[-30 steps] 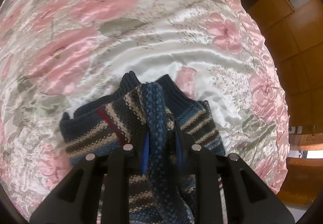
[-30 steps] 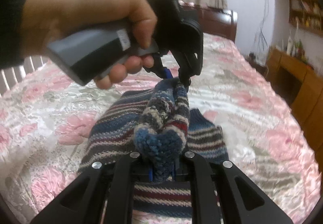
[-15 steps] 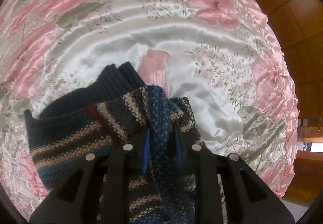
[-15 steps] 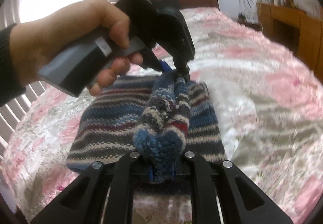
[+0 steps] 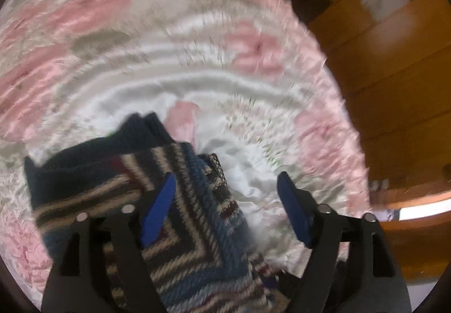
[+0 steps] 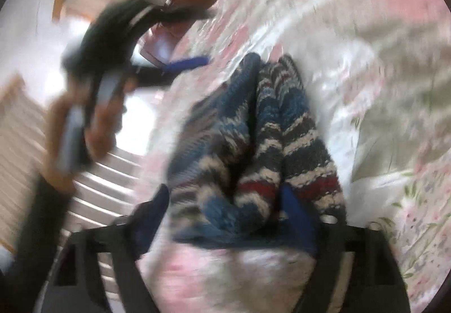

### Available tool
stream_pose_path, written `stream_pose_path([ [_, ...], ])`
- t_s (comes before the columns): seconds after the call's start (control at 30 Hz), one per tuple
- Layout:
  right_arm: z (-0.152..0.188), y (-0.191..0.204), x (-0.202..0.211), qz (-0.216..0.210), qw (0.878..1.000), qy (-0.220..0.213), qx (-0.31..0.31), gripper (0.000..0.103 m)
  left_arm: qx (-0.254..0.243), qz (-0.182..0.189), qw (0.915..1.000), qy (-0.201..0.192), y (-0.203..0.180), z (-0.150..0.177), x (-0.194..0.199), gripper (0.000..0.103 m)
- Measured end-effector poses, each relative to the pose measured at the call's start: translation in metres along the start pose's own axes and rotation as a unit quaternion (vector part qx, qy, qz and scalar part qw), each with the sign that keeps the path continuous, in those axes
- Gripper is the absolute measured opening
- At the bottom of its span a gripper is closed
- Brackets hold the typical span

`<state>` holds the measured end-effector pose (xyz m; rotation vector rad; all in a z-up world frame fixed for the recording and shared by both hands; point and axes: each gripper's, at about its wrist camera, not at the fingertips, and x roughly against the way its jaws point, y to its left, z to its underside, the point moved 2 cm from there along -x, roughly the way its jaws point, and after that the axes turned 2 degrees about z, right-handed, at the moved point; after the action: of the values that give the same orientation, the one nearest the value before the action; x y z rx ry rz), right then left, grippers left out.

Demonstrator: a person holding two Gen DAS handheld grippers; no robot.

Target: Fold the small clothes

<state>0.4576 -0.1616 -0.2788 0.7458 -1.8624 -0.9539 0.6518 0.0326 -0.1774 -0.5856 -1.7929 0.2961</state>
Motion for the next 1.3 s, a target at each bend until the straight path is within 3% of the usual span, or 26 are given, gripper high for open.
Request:
stream_pose_path([
  [0.07, -0.02, -0.007, 0.005, -0.043, 0.998, 0.031, -0.039, 0.093, -0.002, 0.034, 0.9992, -0.021, 0.009, 0.016, 0.031, 0.078],
  [0.17, -0.049, -0.008, 0.0, -0.04, 0.996, 0.067, -0.045, 0.095, -0.007, 0.083, 0.9943, -0.066, 0.032, 0.065, 0.07, 0.081],
  [0.33, -0.073, -0.002, -0.029, -0.014, 0.989, 0.143, -0.025, 0.089, 0.021, 0.156, 0.985, -0.071, 0.066, 0.138, 0.067, 0.084],
  [0.43, -0.071, 0.007, -0.043, -0.001, 0.986, 0.169, -0.007, 0.084, 0.04, 0.196, 0.9768, -0.077, 0.08, 0.16, 0.057, 0.084],
  [0.5, -0.068, 0.008, -0.052, 0.021, 0.984, 0.176, -0.002, 0.078, 0.058, 0.218, 0.9708, -0.082, 0.086, 0.165, 0.049, 0.084],
  [0.53, -0.067, 0.008, -0.056, 0.022, 0.983, 0.18, -0.001, 0.067, 0.069, 0.224, 0.9686, -0.083, 0.09, 0.165, 0.044, 0.084],
  [0.57, -0.066, 0.008, -0.06, 0.031, 0.983, 0.179, 0.001, 0.046, 0.077, 0.23, 0.9669, -0.08, 0.092, 0.167, 0.041, 0.084],
  [0.6, -0.067, 0.006, -0.062, 0.035, 0.983, 0.178, 0.001, 0.034, 0.089, 0.234, 0.9653, -0.074, 0.096, 0.169, 0.035, 0.084],
  [0.77, -0.071, 0.018, -0.037, 0.042, 0.987, 0.157, 0.021, 0.025, 0.145, 0.244, 0.9583, -0.032, 0.107, 0.18, 0.01, 0.075],
  [0.83, -0.077, 0.025, -0.015, 0.043, 0.989, 0.136, 0.032, 0.024, 0.151, 0.272, 0.9501, -0.024, 0.102, 0.183, 0.011, 0.074],
  [0.9, -0.082, 0.024, 0.002, 0.046, 0.991, 0.117, 0.032, 0.024, 0.145, 0.286, 0.9471, -0.019, 0.093, 0.187, 0.012, 0.075],
  [1.03, -0.074, -0.005, -0.013, 0.083, 0.987, 0.138, 0.018, 0.025, 0.128, 0.277, 0.9524, 0.004, 0.077, 0.194, 0.002, 0.076],
  [1.1, -0.066, -0.016, -0.023, 0.091, 0.985, 0.146, 0.015, 0.03, 0.129, 0.278, 0.9518, 0.01, 0.075, 0.196, 0.001, 0.076],
  [1.17, -0.068, -0.015, -0.019, 0.077, 0.987, 0.142, 0.018, 0.042, 0.111, 0.284, 0.9523, 0.003, 0.069, 0.195, 0.012, 0.078],
  [1.2, -0.074, -0.012, -0.012, 0.078, 0.988, 0.132, 0.021, 0.046, 0.098, 0.279, 0.9553, -0.001, 0.067, 0.194, 0.017, 0.078],
  [1.23, -0.081, -0.008, -0.006, 0.08, 0.99, 0.113, 0.029, 0.057, 0.087, 0.273, 0.9581, -0.006, 0.065, 0.191, 0.021, 0.079],
  [1.27, -0.089, -0.004, -0.001, 0.078, 0.991, 0.098, 0.037, 0.066, 0.082, 0.274, 0.9582, -0.007, 0.064, 0.189, 0.024, 0.079],
  [1.3, -0.1, -0.003, 0.002, 0.084, 0.992, 0.085, 0.037, 0.069, 0.077, 0.281, 0.9566, -0.009, 0.062, 0.185, 0.028, 0.079],
])
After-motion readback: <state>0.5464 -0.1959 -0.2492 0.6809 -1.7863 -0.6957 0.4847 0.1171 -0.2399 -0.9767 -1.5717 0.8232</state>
